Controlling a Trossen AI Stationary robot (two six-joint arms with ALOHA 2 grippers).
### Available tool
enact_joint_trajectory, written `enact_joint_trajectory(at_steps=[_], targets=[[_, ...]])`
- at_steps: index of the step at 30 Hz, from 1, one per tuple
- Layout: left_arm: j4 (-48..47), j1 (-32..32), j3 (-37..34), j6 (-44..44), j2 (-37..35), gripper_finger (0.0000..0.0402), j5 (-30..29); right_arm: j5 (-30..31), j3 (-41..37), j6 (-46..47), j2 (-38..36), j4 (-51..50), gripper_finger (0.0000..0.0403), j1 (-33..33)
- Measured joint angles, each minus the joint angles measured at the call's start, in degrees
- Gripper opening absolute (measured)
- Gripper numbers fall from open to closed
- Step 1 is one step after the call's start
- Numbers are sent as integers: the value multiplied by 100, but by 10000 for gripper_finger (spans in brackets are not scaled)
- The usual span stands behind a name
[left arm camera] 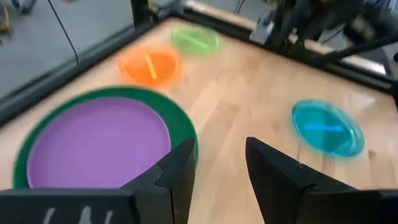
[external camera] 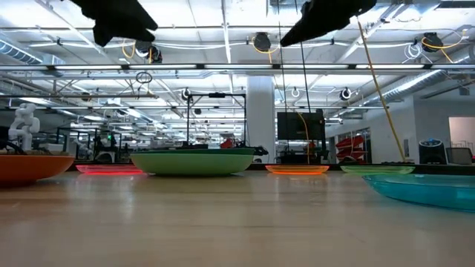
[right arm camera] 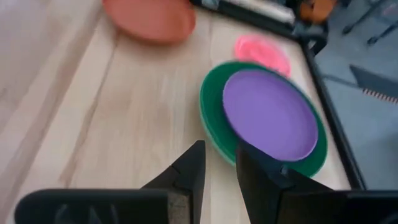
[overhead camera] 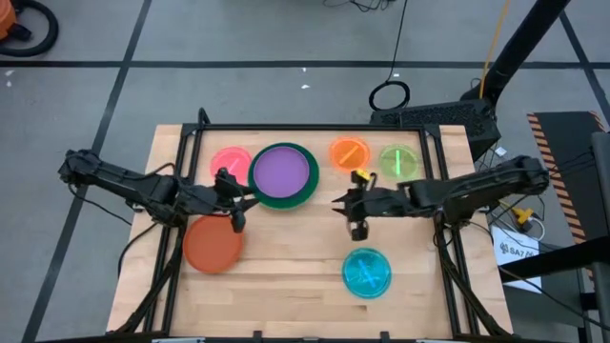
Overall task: Stack plastic plates
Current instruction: Stack the left orange plate on top of the purple plate
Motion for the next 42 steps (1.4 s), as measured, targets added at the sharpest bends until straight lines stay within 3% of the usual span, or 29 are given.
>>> enact_joint_trajectory(at_steps=[5, 11, 14, 19, 28, 42], targets=[[-796, 0, 1, -745, 216, 147, 469, 2, -570, -26, -679, 443, 82, -2], [-2830, 317, 1, -1319, 671, 147, 1609, 4, -712, -143, -1074, 473, 82, -4], [-3586, 645, -1, -1018, 1147, 147, 2458, 5, -712, -381, -1093, 644, 82, -11], [-3649, 896, -1, 404, 1872, 147, 2933, 4, -712, -466, -1091, 665, 82, -15], [-3504, 1205, -1, 2378, 2390, 147, 2641, 4, -712, -301, -1066, 305, 82, -15], [-3095, 1539, -1, 3248, 2389, 147, 2880, 2, -712, -190, -1018, 127, 82, -15]])
